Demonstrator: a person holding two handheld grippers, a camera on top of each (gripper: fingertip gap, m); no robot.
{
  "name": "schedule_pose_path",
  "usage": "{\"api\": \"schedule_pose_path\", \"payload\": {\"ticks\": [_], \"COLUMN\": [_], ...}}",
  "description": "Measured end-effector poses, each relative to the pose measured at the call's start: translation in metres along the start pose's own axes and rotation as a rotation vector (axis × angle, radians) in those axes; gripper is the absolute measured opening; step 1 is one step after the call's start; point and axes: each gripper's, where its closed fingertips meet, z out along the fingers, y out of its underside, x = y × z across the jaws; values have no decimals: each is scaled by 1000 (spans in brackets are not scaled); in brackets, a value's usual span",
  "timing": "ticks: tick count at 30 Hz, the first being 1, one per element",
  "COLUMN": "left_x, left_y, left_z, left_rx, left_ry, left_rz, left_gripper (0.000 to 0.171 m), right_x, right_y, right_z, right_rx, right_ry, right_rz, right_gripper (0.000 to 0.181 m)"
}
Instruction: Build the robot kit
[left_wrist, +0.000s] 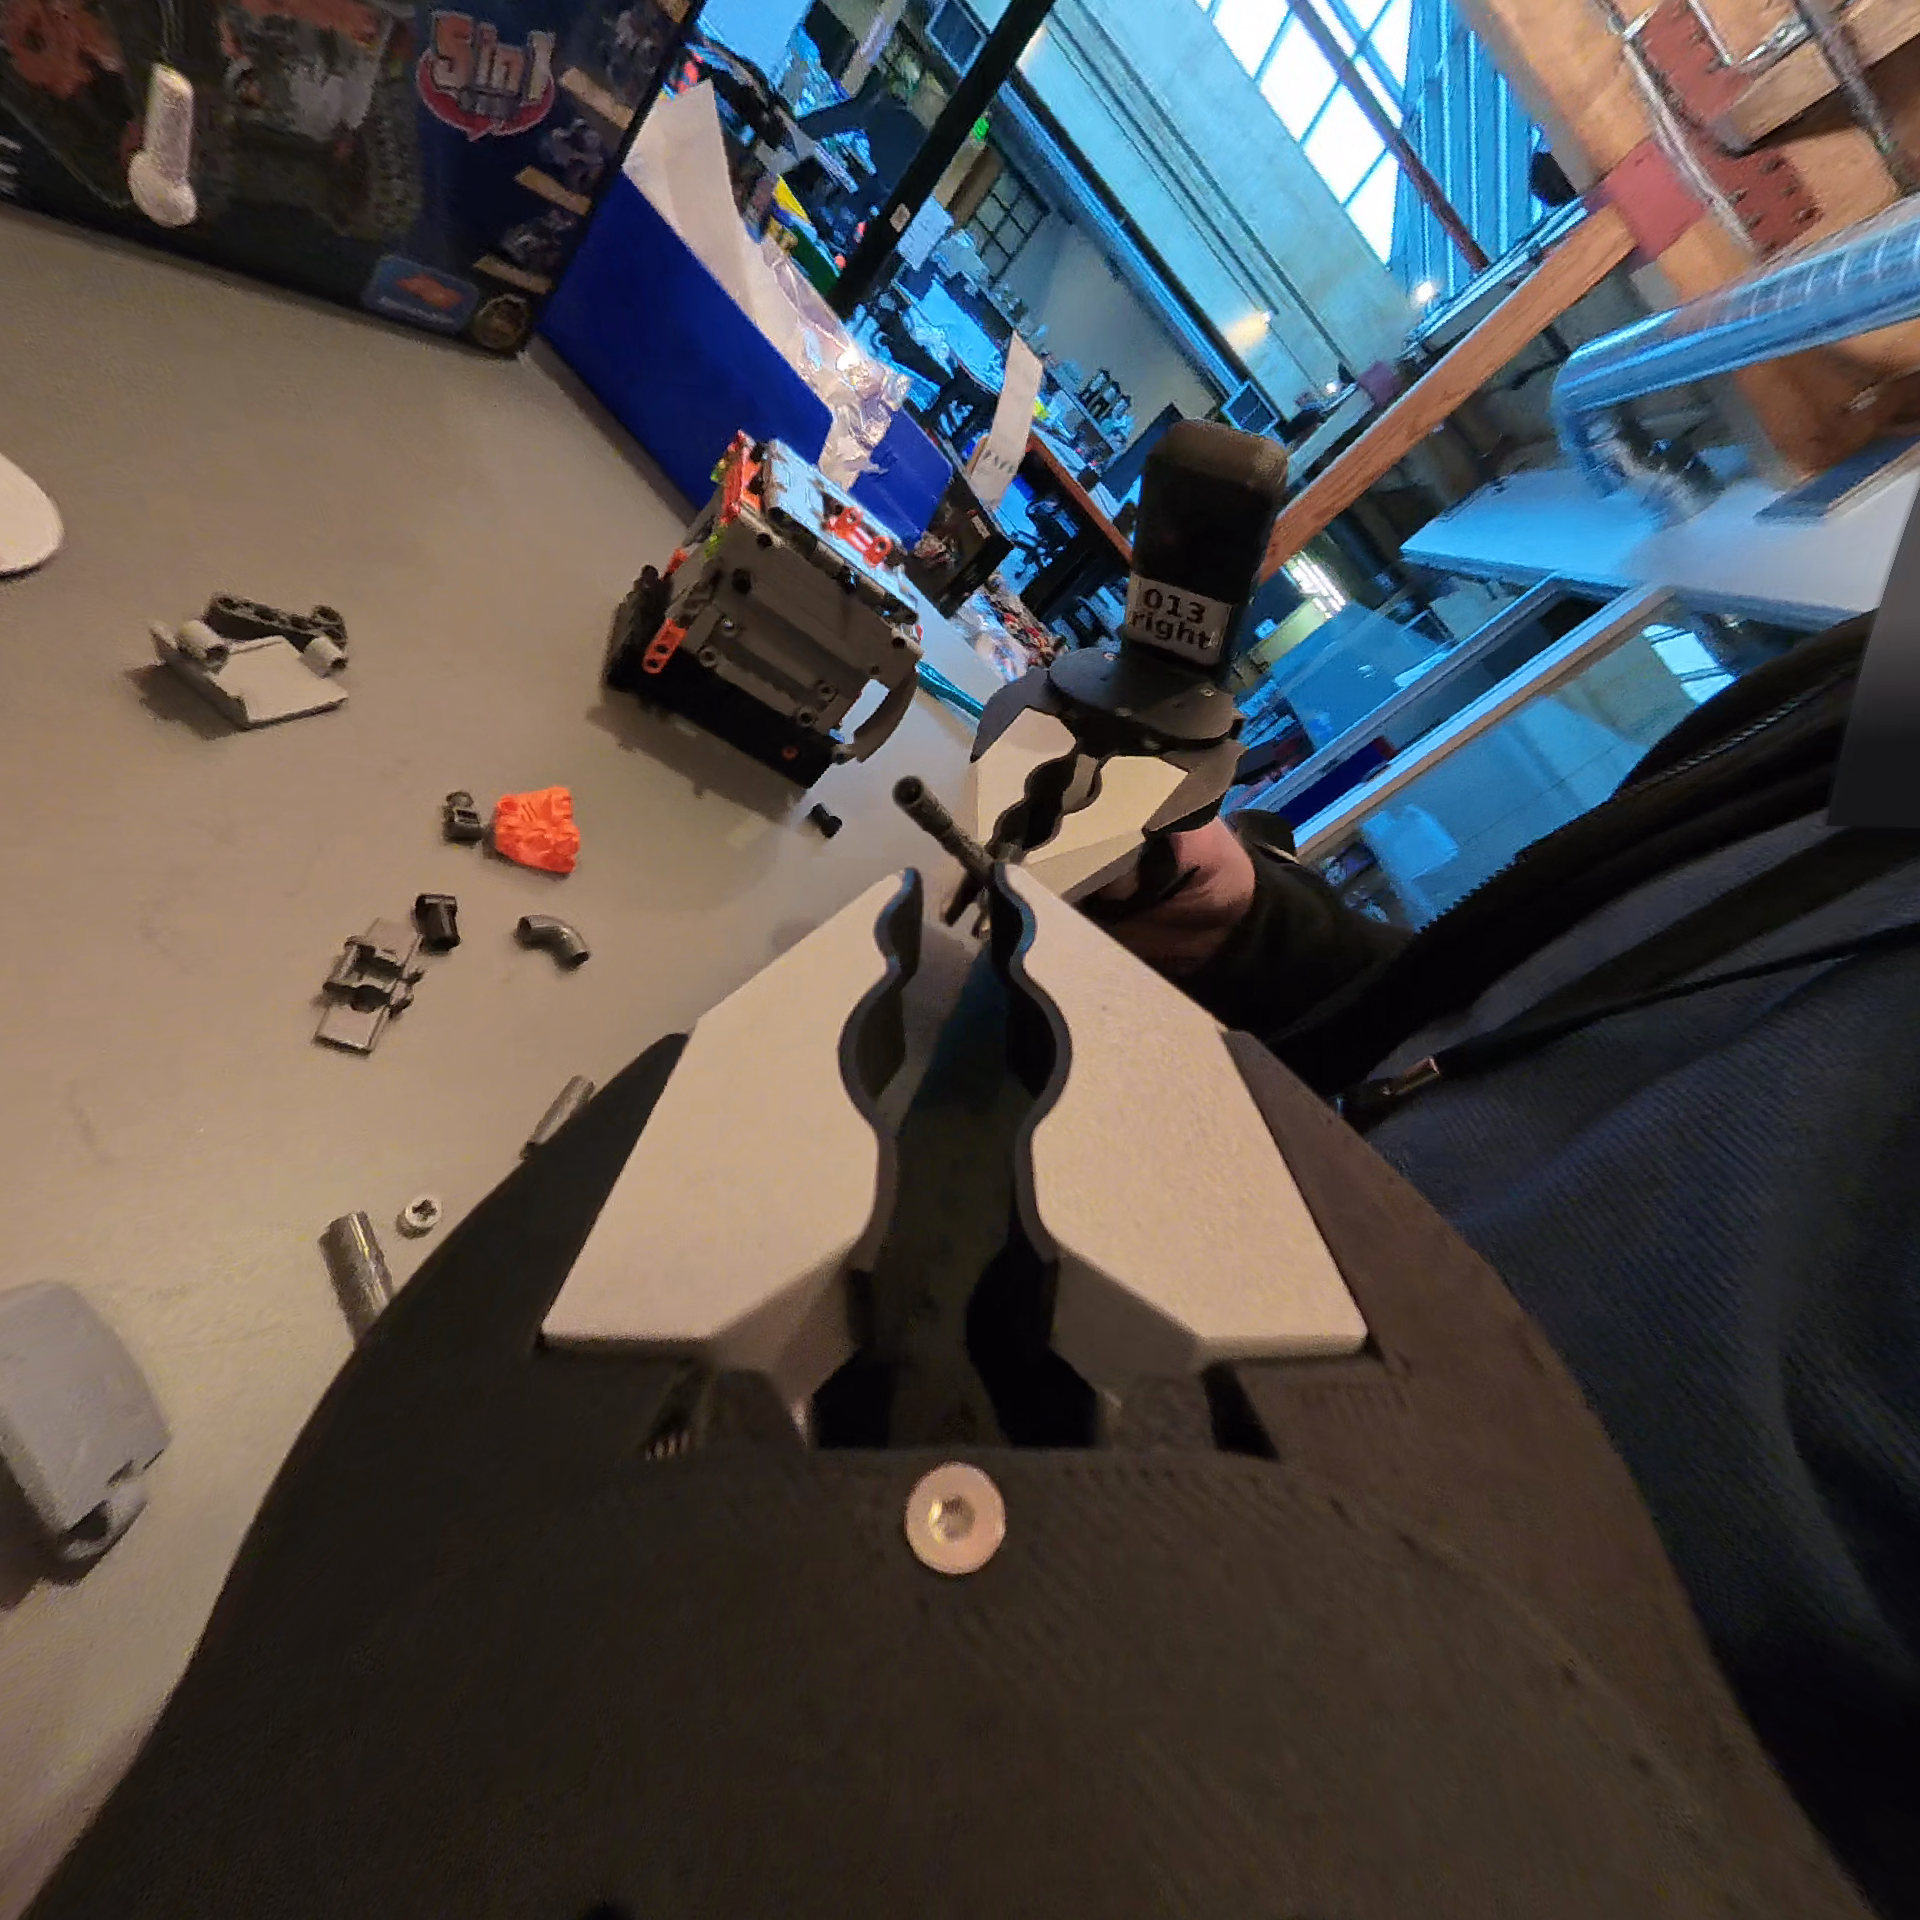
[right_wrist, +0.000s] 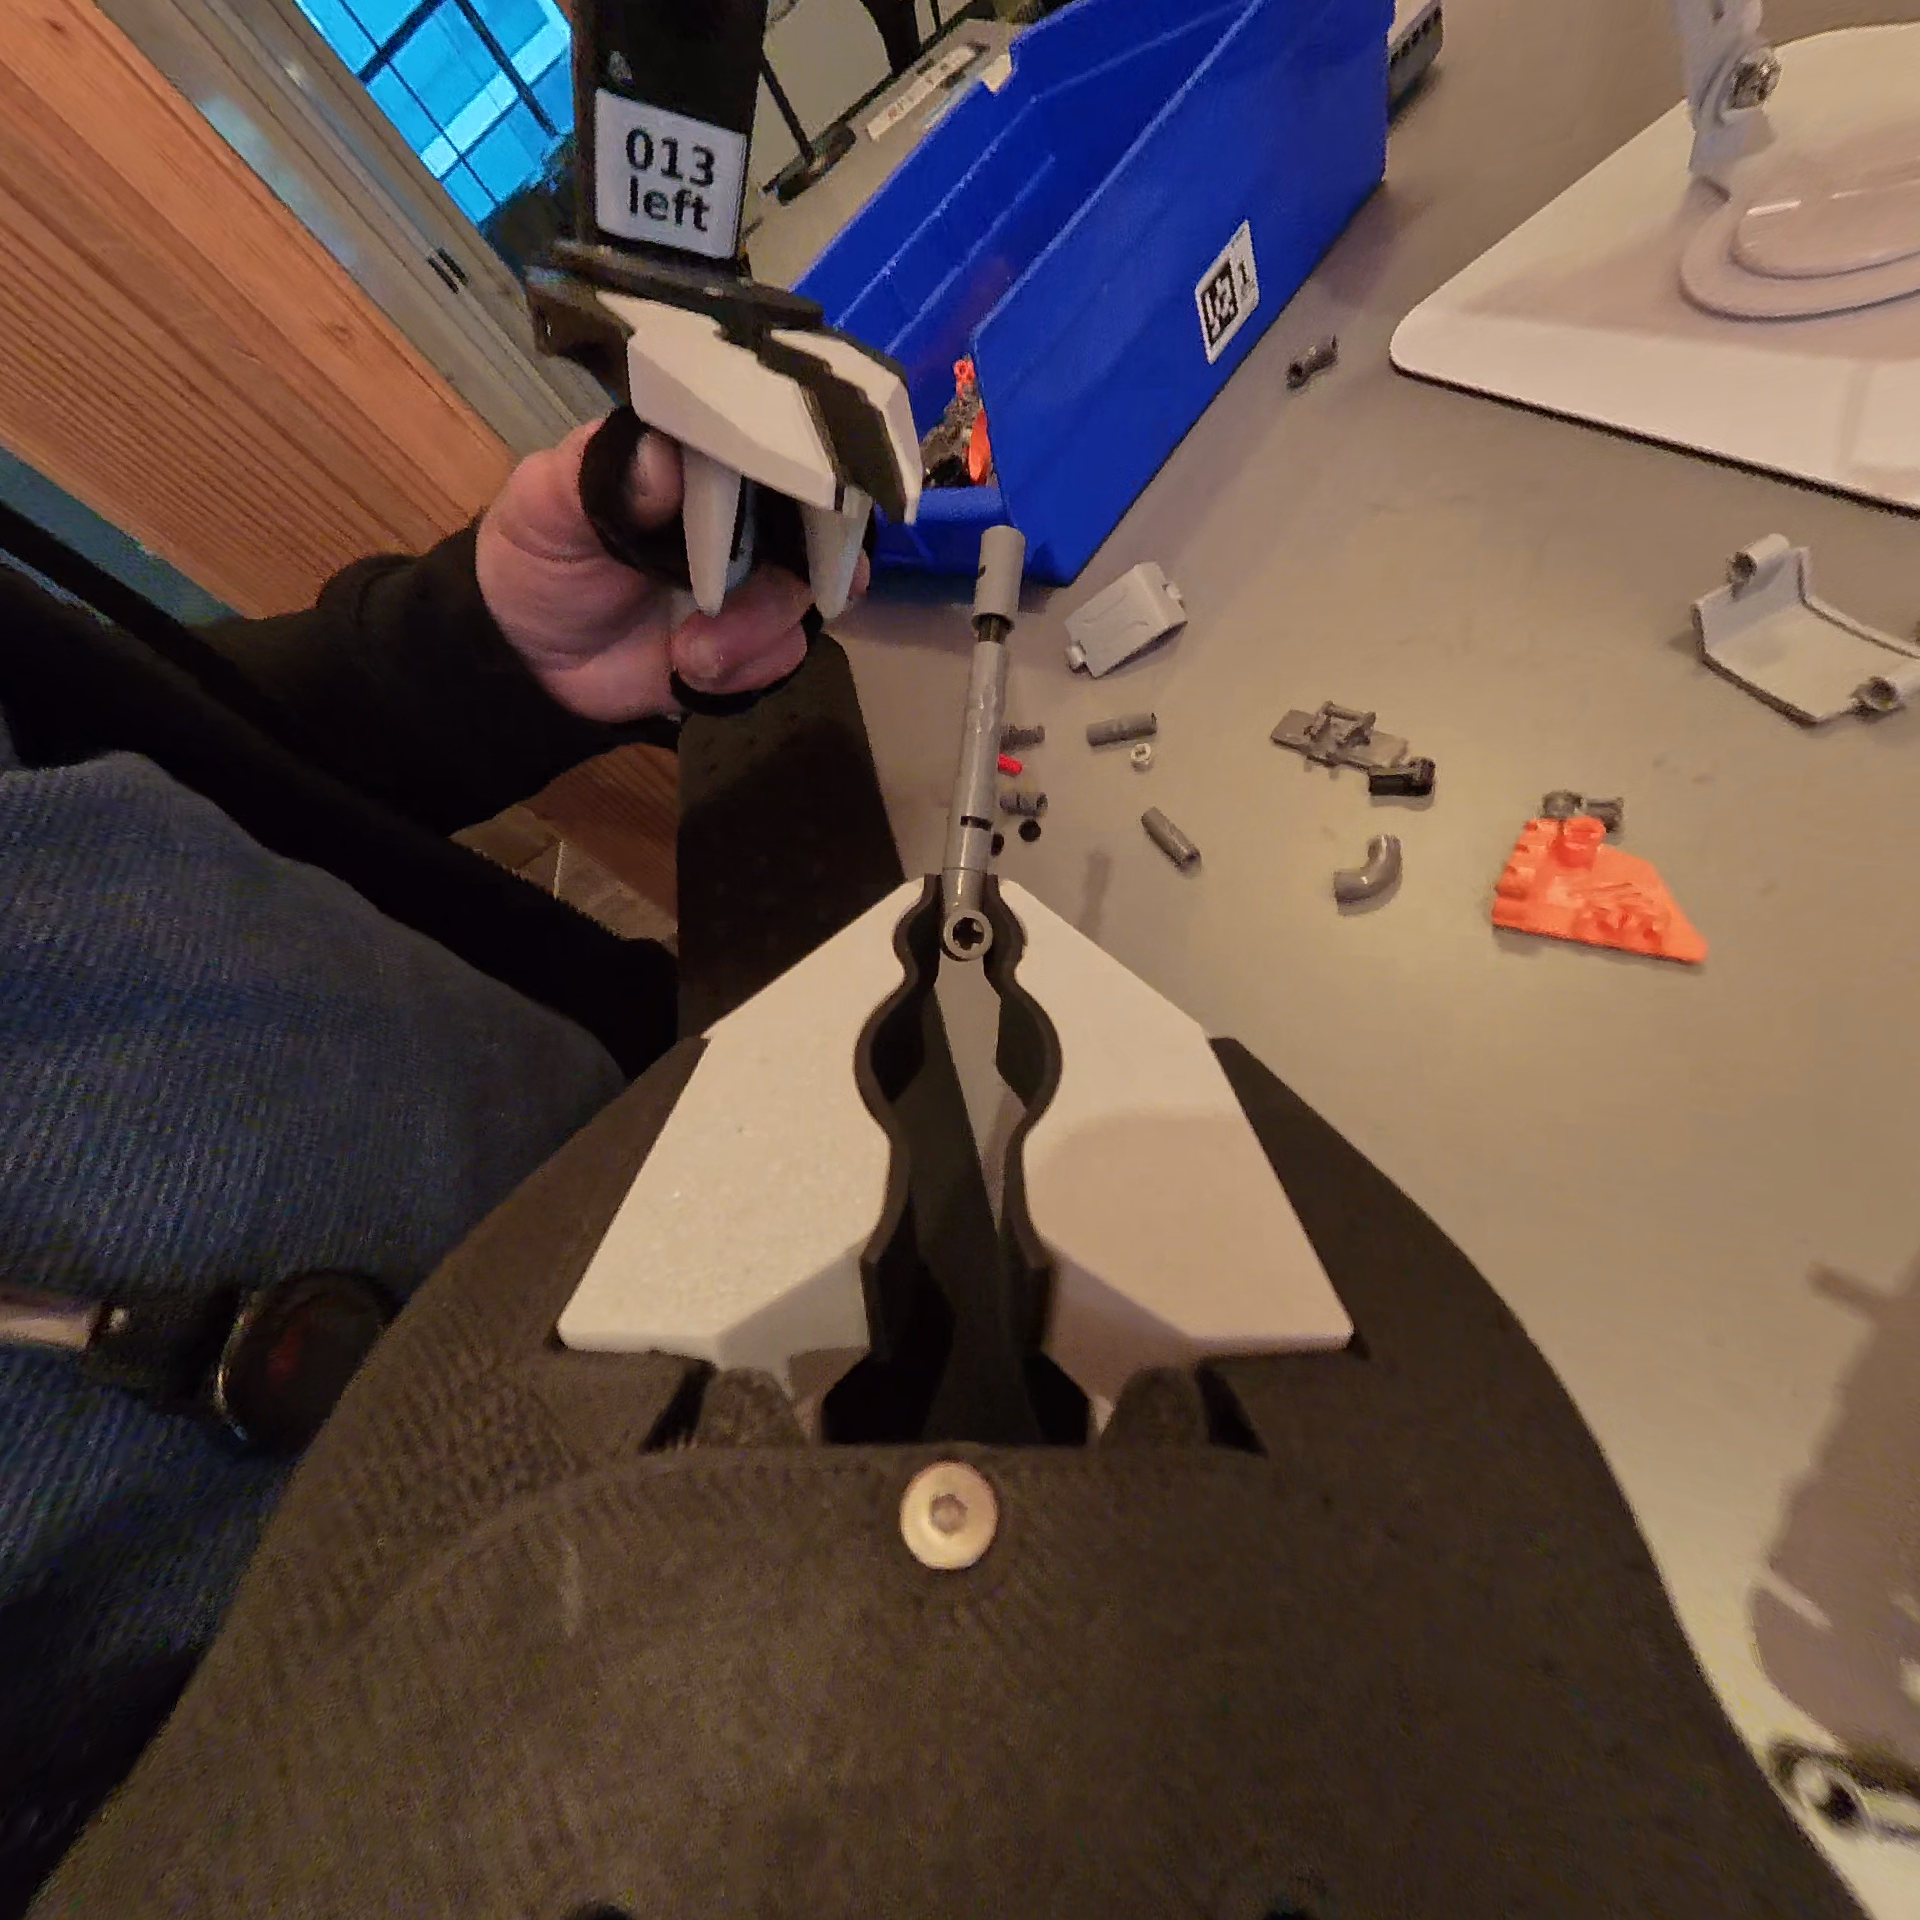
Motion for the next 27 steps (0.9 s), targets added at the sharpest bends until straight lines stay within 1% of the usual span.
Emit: {"api": "schedule_pose_path", "payload": {"ticks": [1, 3, 5, 8, 11, 15, 18, 20, 22, 24, 26, 27], "left_x": [1, -4, -7, 0, 1, 5, 5, 3, 2, 0, -6, -9], "left_y": [-1, -1, -5, -11, -16, -16, -20, -21, -21, -22, -22, -19], "left_z": [1, 5, 6, 6, 3, 6, 4, 2, 2, -1, -6, -7], "left_rx": [4, 13, 61, 139, 193, 215, 239, 234, 195, 167, 136, 102], "left_ry": [-4, -39, -45, 33, 60, 94, 100, 79, 45, 11, -35, -54], "left_rz": [9, -1, -38, -95, -111, -122, -129, -115, -83, -54, -34, -18], "left_gripper": [11, 19, 23, 24, 18, 4, 4, 3, 3, 3, 3, 3], "right_x": [-2, -7, -14, -20, -26, -31, -31, -29, -28, -23, -10, -7], "right_y": [-5, -18, -27, -38, -42, -48, -55, -58, -57, -51, -44, -47], "right_z": [5, 15, 24, 35, 45, 54, 58, 59, 59, 55, 44, 37], "right_rx": [14, 76, 106, 151, 174, 231, 286, 318, 309, 272, 214, 198], "right_ry": [-12, -48, -100, -147, -218, -285, -311, -302, -285, -248, -138, -98], "right_rz": [7, 43, 60, 95, 150, 196, 232, 238, 216, 187, 93, 33], "right_gripper": [4, 4, 4, 4, 4, 4, 4, 4, 17, 35, 35, 32]}}
